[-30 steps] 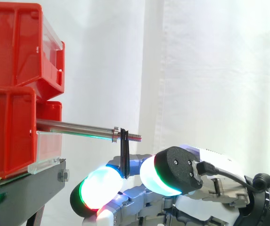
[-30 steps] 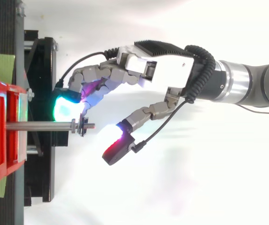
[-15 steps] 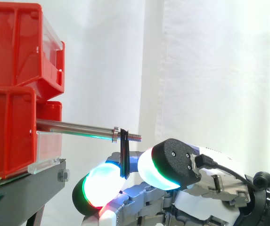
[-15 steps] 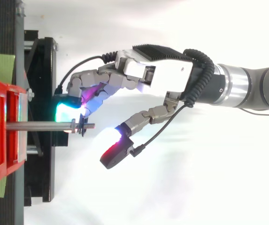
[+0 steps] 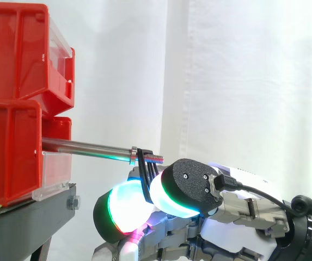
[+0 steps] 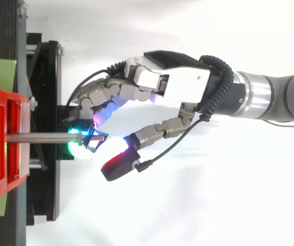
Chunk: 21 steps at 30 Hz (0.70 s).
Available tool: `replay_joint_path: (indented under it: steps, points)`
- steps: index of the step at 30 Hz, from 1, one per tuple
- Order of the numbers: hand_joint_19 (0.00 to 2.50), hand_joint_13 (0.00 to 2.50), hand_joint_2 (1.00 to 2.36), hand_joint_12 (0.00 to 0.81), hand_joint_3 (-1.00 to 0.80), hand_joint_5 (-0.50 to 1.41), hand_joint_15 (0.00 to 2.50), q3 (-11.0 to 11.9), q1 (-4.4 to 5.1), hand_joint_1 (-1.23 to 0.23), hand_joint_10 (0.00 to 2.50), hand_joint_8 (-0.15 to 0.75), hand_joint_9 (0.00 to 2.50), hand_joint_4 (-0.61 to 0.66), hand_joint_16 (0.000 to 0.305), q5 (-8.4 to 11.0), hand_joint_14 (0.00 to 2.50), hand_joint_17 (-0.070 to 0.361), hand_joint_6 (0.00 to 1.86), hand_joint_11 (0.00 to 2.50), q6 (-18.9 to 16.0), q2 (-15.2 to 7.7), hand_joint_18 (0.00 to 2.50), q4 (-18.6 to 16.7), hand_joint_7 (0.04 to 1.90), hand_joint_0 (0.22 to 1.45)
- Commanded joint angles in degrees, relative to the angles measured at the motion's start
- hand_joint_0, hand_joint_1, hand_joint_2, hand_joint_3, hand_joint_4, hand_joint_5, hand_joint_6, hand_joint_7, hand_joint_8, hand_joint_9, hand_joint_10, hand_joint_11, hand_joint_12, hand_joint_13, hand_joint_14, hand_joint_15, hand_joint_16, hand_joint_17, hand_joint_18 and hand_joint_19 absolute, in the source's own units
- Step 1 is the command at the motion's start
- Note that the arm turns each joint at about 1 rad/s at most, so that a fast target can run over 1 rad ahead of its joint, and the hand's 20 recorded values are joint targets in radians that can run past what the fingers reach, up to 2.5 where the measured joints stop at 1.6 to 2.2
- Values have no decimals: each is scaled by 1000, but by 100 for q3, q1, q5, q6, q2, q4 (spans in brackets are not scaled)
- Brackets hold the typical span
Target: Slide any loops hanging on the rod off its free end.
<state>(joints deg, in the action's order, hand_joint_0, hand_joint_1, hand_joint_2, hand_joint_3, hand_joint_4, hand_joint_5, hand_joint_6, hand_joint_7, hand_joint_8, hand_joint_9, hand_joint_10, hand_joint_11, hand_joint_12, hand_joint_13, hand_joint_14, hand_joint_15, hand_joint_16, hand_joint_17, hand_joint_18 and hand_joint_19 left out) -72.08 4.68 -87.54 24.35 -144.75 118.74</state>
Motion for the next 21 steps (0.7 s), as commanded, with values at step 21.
replay_joint_path:
  steps: [21]
  points:
    - [232, 782, 1021, 321, -3, -183, 213, 19, 7, -675, 14, 311, 900, 15, 36, 17, 8, 81, 936, 521, 0, 8, 643, 0, 1183, 636]
